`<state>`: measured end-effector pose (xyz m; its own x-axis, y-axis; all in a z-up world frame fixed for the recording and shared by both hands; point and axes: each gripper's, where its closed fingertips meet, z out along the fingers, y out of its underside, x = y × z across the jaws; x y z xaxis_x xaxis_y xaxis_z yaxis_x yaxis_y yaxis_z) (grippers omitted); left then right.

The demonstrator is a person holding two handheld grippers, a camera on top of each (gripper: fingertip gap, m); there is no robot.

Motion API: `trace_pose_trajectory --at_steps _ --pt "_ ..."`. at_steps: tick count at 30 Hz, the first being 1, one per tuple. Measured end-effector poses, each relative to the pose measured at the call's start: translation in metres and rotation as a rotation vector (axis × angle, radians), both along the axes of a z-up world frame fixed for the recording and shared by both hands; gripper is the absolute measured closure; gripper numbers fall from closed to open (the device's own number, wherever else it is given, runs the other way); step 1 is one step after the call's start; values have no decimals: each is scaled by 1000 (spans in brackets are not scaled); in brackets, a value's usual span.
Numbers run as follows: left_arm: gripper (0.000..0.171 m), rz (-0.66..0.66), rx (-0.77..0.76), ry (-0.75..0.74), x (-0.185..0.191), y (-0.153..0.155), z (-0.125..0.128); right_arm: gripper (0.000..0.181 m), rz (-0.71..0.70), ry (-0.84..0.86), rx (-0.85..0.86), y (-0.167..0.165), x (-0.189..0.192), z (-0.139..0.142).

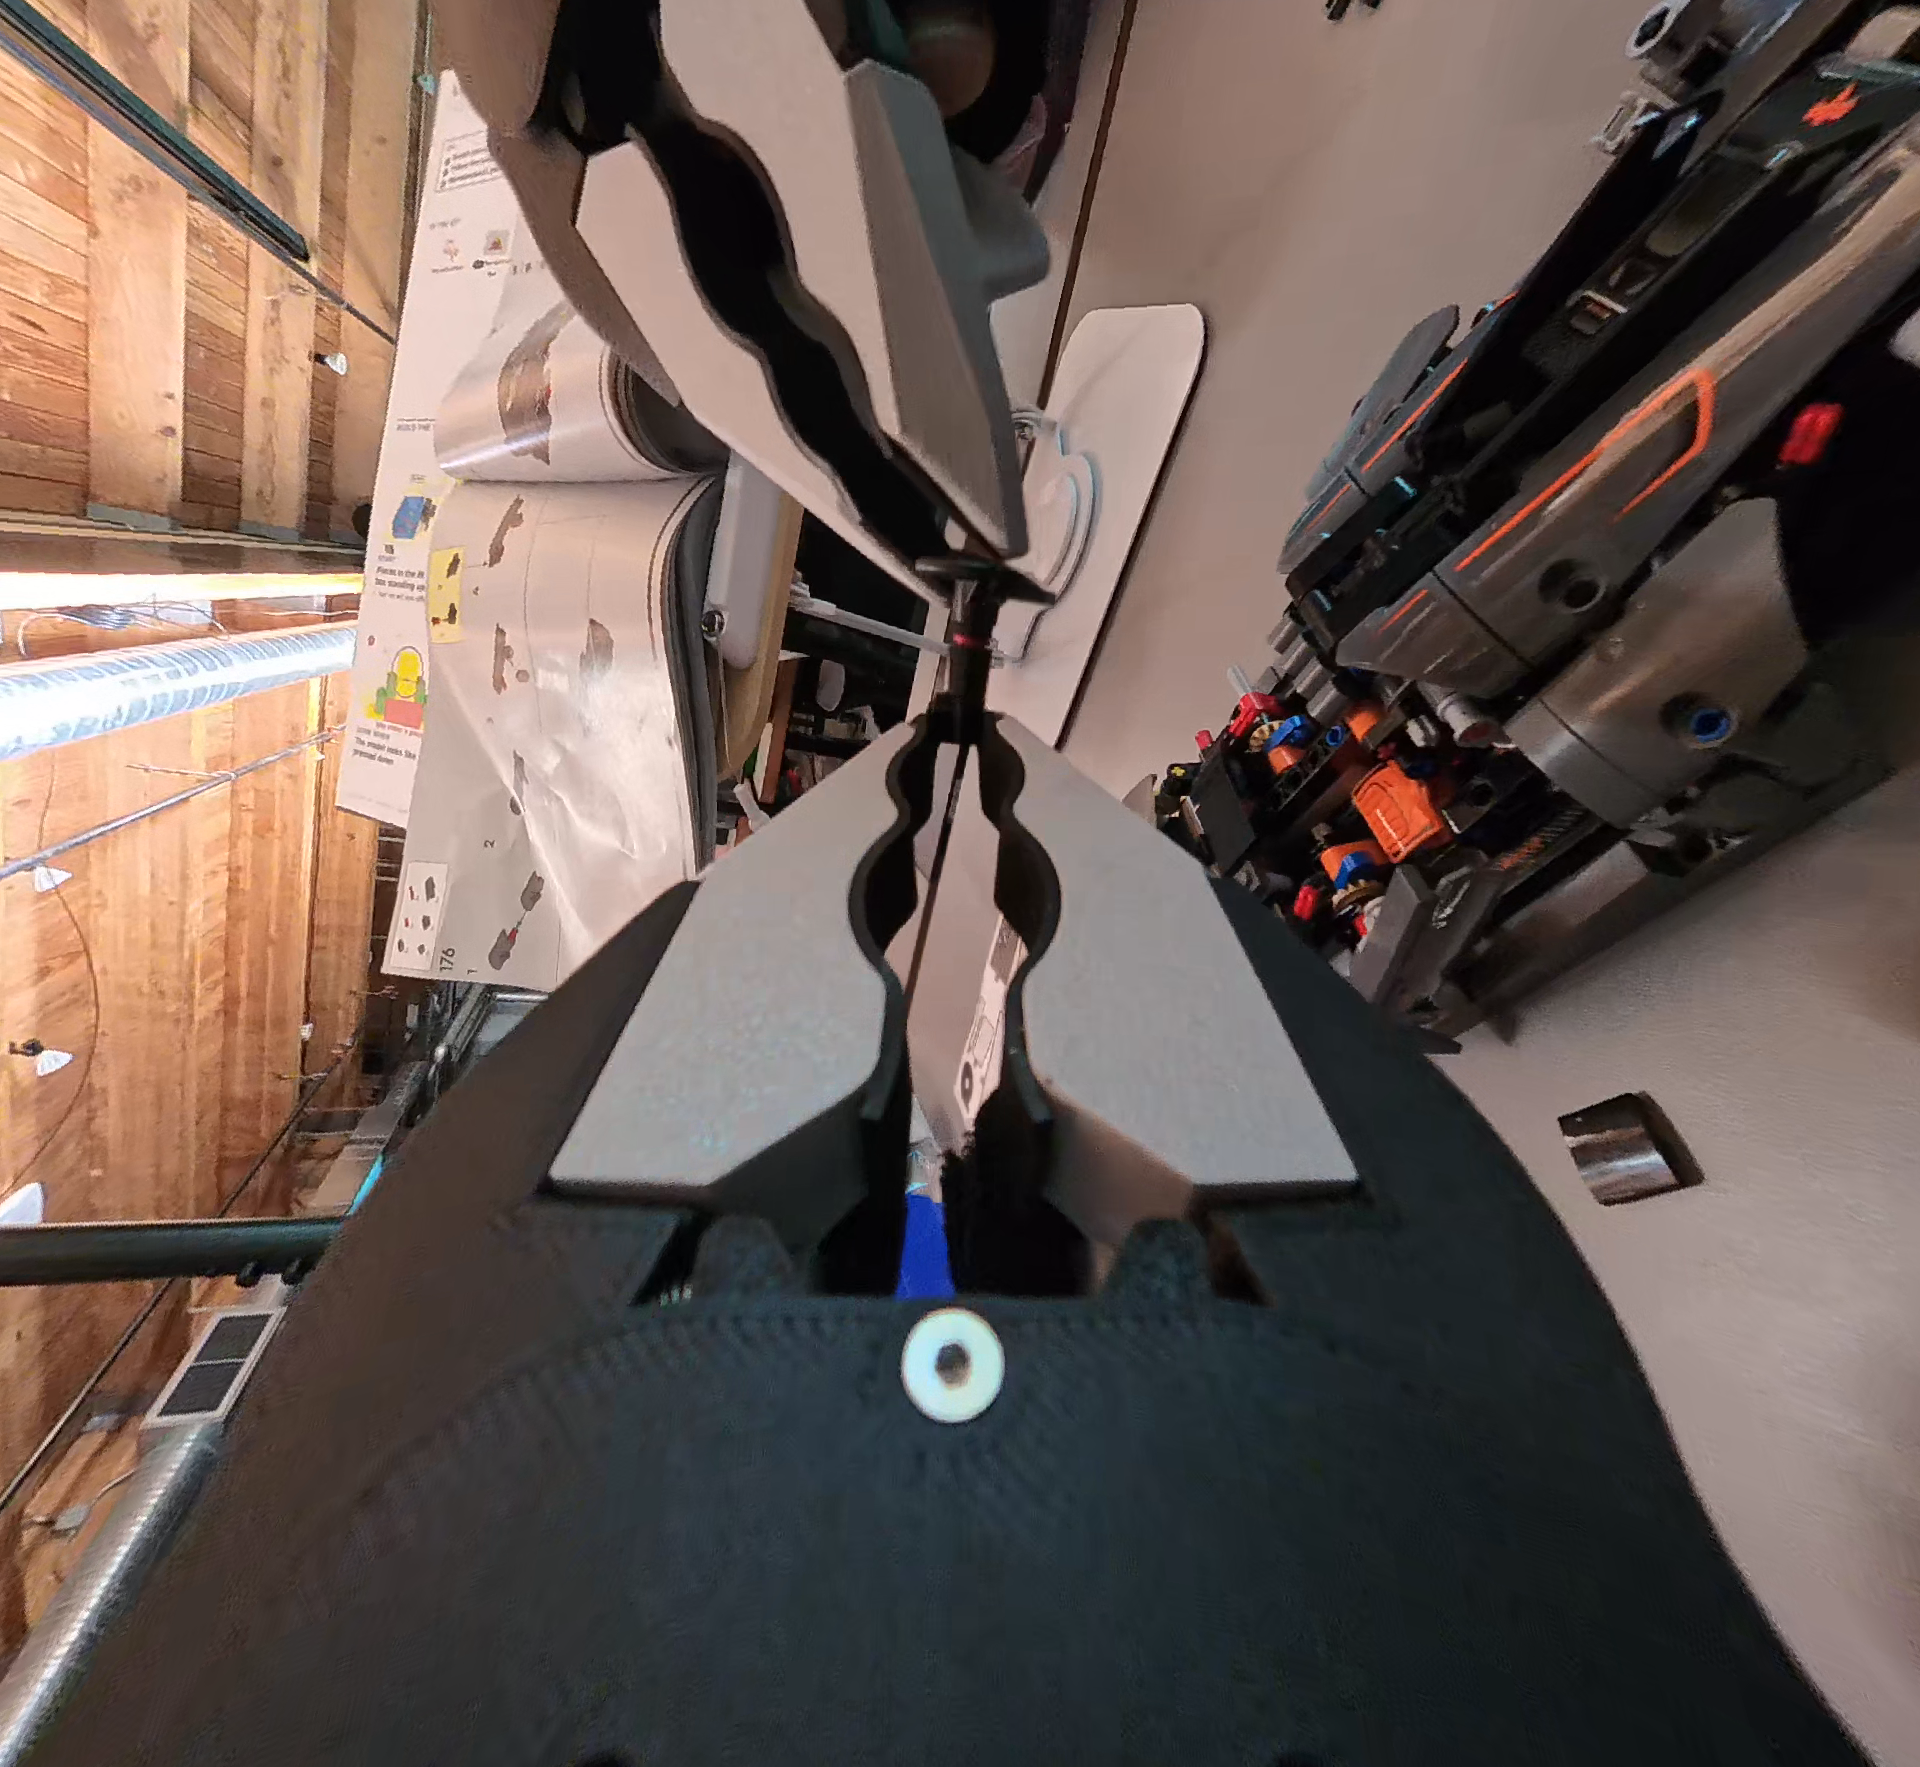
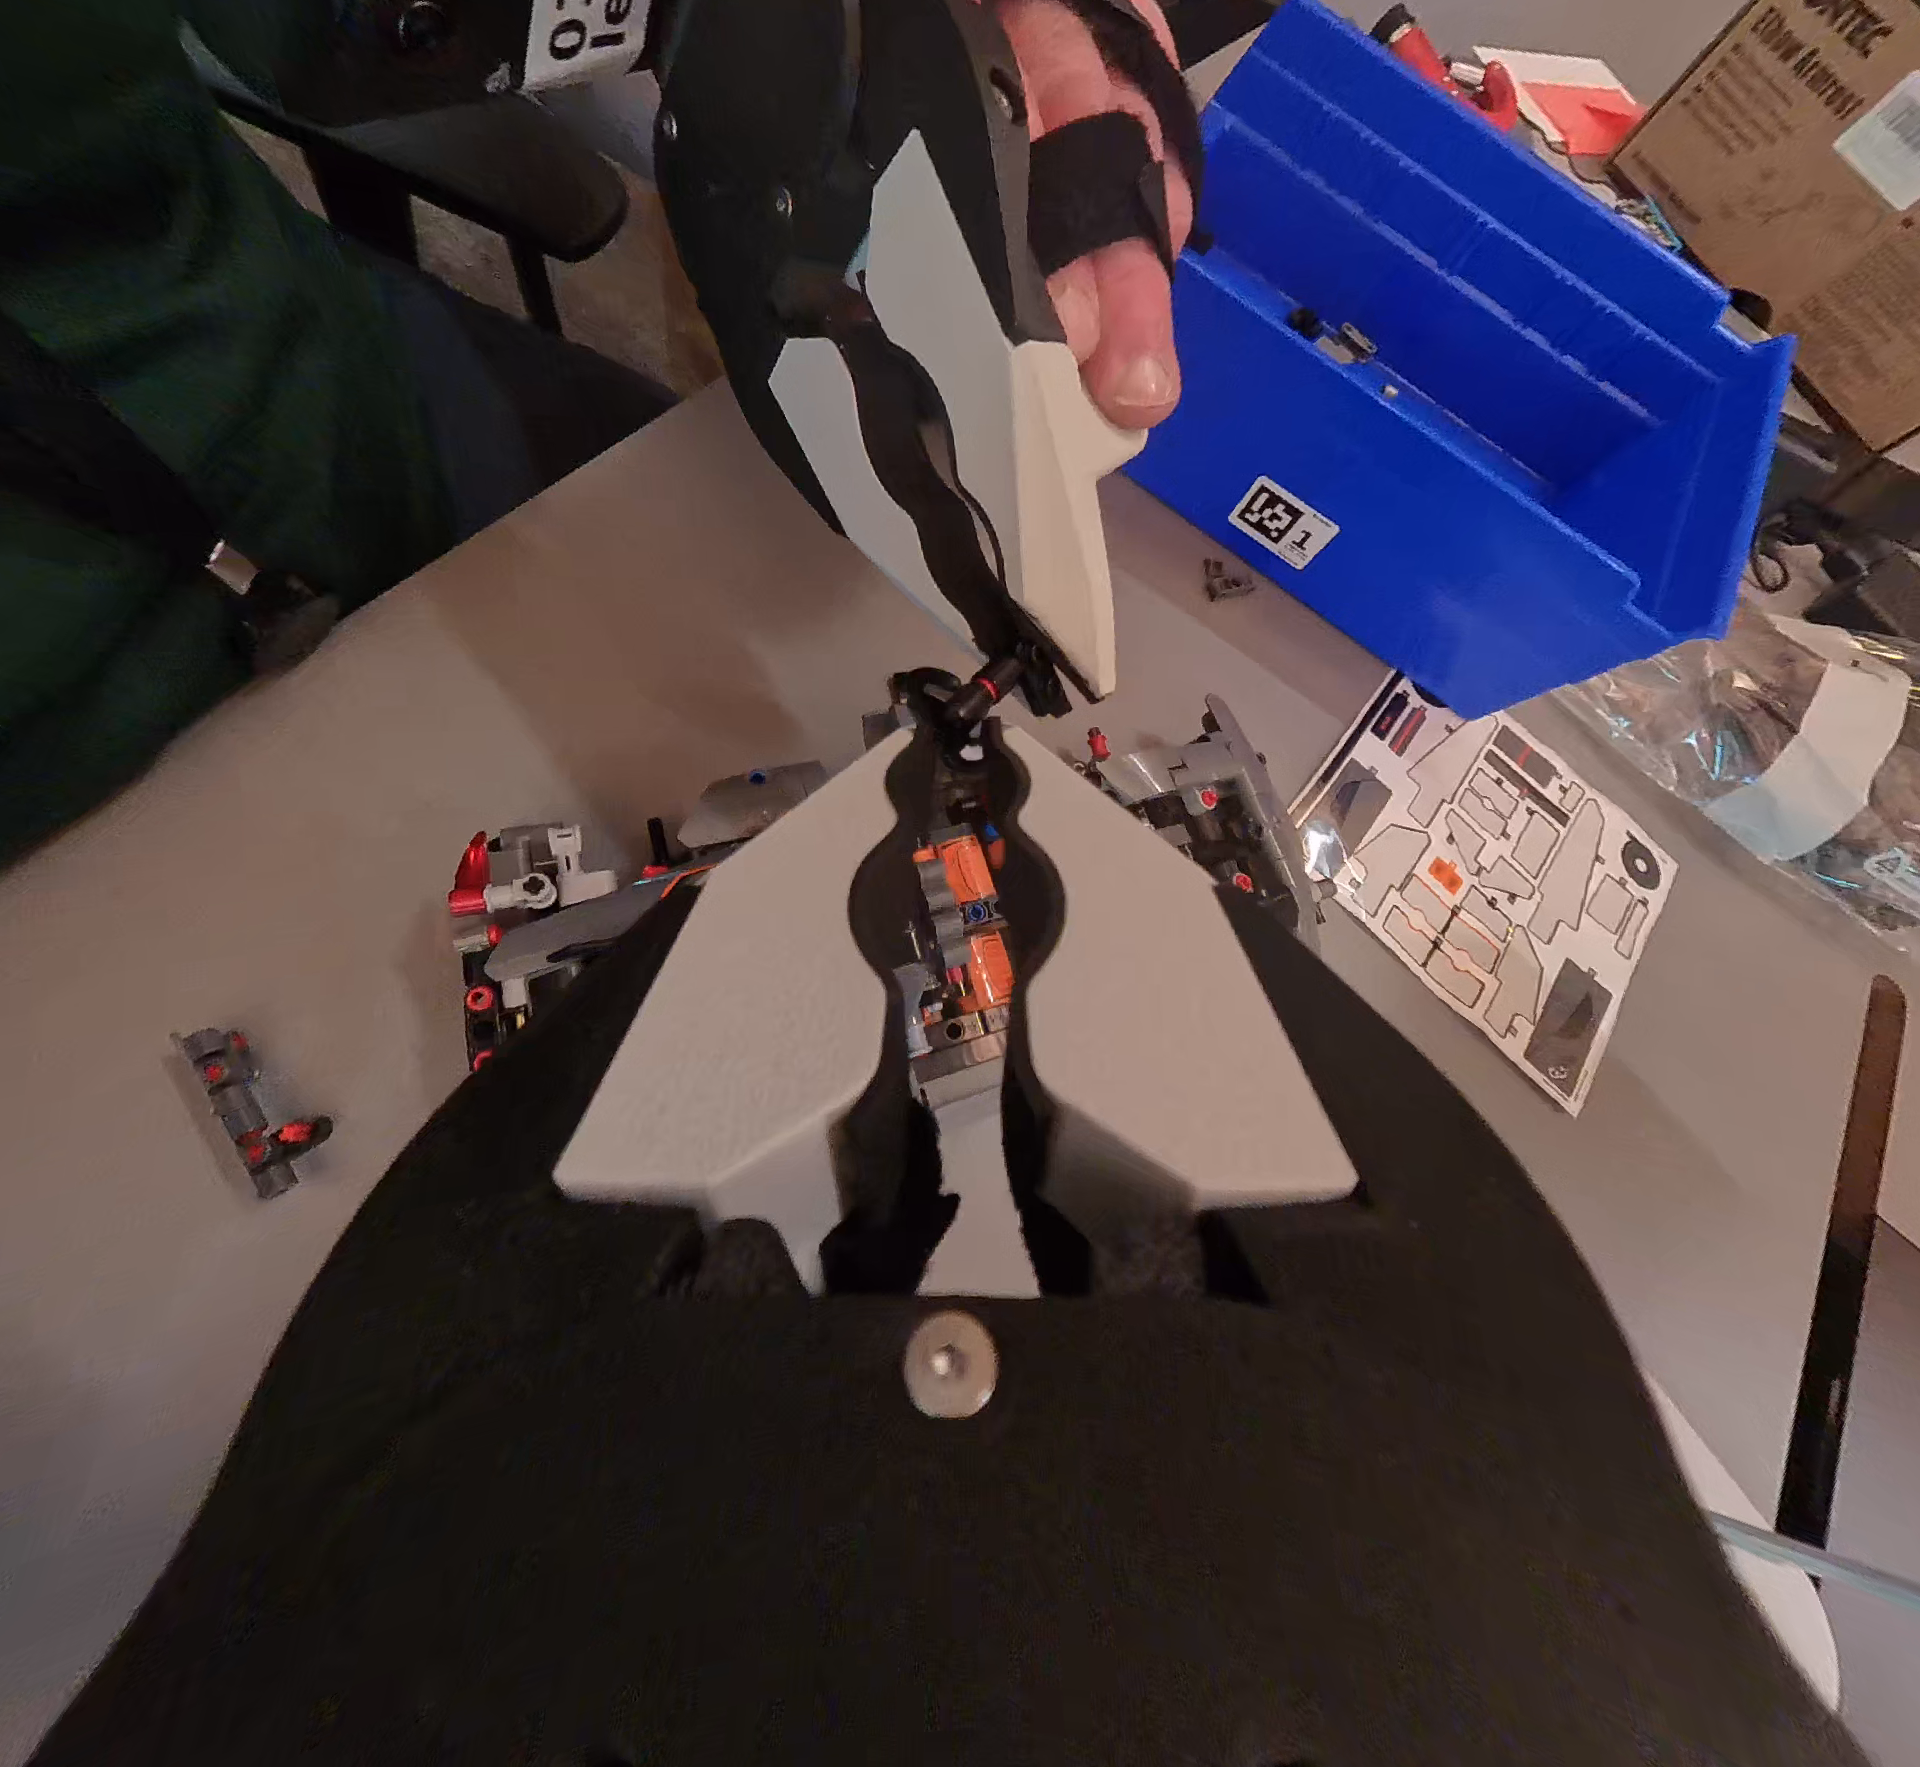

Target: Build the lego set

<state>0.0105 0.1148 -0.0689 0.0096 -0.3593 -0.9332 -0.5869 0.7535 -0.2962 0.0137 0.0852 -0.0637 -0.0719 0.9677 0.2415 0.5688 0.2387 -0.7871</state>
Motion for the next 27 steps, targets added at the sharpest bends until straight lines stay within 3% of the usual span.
trace_pose_trajectory --at_steps 15,27 --pt "165 -27 39 -10 -1 3 9 165 50 -40 -39 10 7 5" --pt "165 -47 33 2 0 3 8 179 118 -27 -70 6 2 4"
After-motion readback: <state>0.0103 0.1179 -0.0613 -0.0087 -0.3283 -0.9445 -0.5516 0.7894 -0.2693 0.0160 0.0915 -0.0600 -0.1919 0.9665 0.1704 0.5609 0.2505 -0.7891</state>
